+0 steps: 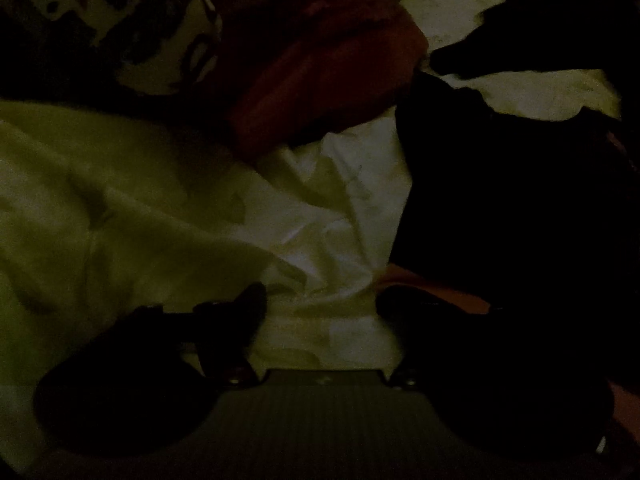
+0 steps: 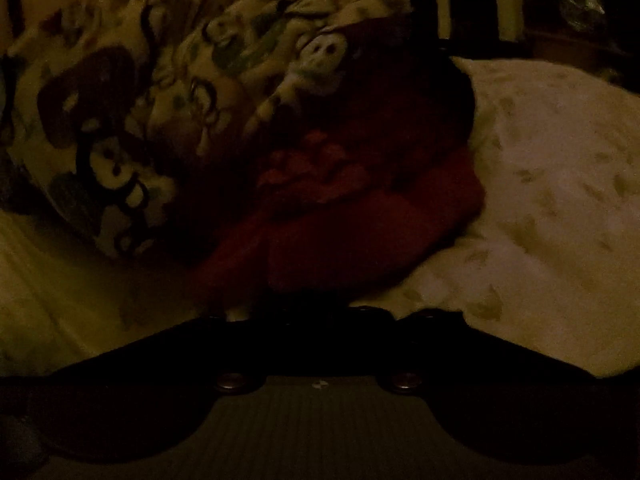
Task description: Fold small clothes
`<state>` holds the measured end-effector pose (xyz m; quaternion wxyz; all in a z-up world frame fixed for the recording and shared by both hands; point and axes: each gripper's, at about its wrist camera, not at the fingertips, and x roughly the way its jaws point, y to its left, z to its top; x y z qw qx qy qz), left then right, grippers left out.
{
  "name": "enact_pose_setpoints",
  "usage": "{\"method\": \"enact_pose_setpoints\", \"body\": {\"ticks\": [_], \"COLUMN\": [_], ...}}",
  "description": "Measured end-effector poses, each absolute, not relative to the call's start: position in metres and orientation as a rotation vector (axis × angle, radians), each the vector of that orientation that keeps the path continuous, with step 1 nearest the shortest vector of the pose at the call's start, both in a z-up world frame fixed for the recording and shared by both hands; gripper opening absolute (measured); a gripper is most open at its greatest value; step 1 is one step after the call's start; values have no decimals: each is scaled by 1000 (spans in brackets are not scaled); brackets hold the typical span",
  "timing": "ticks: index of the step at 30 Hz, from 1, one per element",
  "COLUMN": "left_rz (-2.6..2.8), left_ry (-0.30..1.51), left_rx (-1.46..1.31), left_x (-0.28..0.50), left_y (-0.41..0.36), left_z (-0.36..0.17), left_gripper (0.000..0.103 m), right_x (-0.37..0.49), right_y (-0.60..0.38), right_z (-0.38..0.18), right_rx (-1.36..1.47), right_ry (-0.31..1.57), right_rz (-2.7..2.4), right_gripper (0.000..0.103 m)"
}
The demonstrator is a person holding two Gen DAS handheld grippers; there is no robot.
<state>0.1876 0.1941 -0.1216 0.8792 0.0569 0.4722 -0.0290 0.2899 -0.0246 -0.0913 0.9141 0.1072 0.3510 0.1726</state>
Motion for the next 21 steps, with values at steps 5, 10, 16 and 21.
{"method": "enact_pose_setpoints", "body": {"ticks": [5, 10, 16, 21], "left_rz": [-46, -80, -151, -183], "left_ry": [996, 1046, 1032, 942], "left_rx": [149, 88, 26, 205], "left_x": [192, 192, 173, 134], "left_y": [191, 197, 198, 169], "left_z": [-125, -114, -79, -46], "left_gripper": [78, 93, 97, 103], "right_x": [225, 103, -10, -44], "right_y": [-75, -135, -167, -166], "right_z": [-69, -66, -79, -98], "right_rx": [349, 385, 384, 430], "right_ry": [825, 972, 1094, 1114], "right_rz": [463, 524, 492, 506], "right_gripper": [79, 80, 83, 83]}}
